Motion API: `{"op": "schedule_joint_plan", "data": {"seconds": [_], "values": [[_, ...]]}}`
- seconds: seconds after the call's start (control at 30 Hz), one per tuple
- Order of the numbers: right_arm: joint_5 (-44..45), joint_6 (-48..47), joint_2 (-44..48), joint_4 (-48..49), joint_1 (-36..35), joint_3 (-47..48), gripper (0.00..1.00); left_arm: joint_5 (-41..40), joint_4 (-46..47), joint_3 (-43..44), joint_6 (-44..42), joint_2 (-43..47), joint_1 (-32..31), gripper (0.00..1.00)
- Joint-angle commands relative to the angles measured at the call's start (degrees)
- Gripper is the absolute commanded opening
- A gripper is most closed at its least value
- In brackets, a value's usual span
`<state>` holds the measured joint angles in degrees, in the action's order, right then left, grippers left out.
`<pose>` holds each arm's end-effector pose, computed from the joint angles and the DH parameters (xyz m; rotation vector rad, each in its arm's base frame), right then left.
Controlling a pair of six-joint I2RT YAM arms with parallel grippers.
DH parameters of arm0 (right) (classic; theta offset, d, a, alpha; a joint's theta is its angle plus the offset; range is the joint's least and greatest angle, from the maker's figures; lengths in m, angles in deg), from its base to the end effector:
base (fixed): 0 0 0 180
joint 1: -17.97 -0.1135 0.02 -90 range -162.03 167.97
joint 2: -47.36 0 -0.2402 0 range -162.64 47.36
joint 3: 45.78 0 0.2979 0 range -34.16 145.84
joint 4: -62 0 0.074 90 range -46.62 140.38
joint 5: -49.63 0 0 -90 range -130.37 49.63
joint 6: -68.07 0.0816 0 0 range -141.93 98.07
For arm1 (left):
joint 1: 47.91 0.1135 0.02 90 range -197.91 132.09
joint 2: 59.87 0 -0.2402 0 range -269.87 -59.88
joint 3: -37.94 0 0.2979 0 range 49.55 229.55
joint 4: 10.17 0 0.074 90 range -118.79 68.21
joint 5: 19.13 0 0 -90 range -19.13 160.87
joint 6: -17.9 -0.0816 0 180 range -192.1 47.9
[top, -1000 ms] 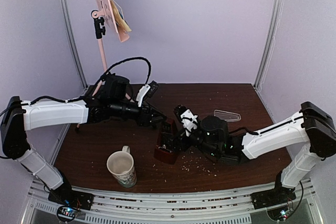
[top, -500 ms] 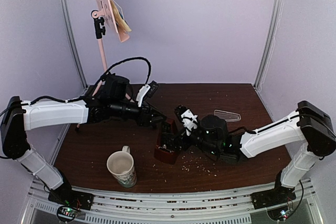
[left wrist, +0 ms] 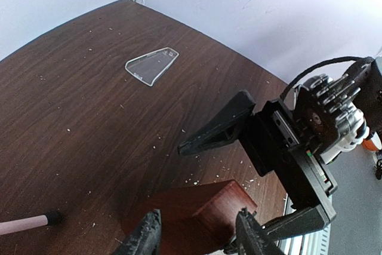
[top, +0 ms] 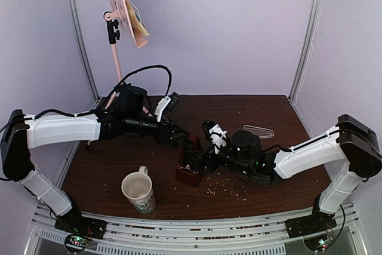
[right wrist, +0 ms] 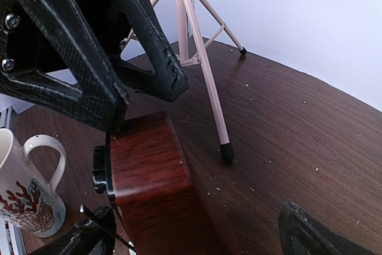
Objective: Pack up the instrument practice props
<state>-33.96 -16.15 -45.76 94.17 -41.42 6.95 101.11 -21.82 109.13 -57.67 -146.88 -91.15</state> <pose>0.2184 0.3512 0.1381 -0.7212 1.6177 0.7415 0.2795 -0.3192 0.2055 0.8793 2.0010 -1.1421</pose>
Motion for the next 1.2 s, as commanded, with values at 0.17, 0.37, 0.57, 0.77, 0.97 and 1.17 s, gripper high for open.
{"op": "schedule_joint_plan", "data": {"seconds": [0.17,0.37,0.57,0.77,0.97,1.17], "values": [[-5.48,2.80,-1.59,1.78,2.48,0.16,0.94,-0.09,1.62,-0.49,-1.05,0.97,0.09,0.45],[-6.73,3.68,-2.78,1.45,3.24,0.90,0.94,-0.01,1.61,-0.49,-1.03,0.94,0.05,0.45],[-7.10,4.36,-3.53,1.41,3.74,1.51,0.94,-0.06,1.63,-0.44,-1.05,0.94,0.09,0.45],[-7.17,4.84,-3.88,1.02,4.22,2.04,0.94,0.01,1.54,-0.50,-1.07,0.92,0.09,0.45],[-7.88,5.18,-4.64,0.42,4.64,2.97,0.94,0.07,1.61,-0.46,-1.08,0.92,0.07,0.45],[-9.49,6.03,-5.24,1.13,5.08,2.94,0.92,0.17,1.66,-0.45,-1.07,0.88,0.07,0.44]]}}
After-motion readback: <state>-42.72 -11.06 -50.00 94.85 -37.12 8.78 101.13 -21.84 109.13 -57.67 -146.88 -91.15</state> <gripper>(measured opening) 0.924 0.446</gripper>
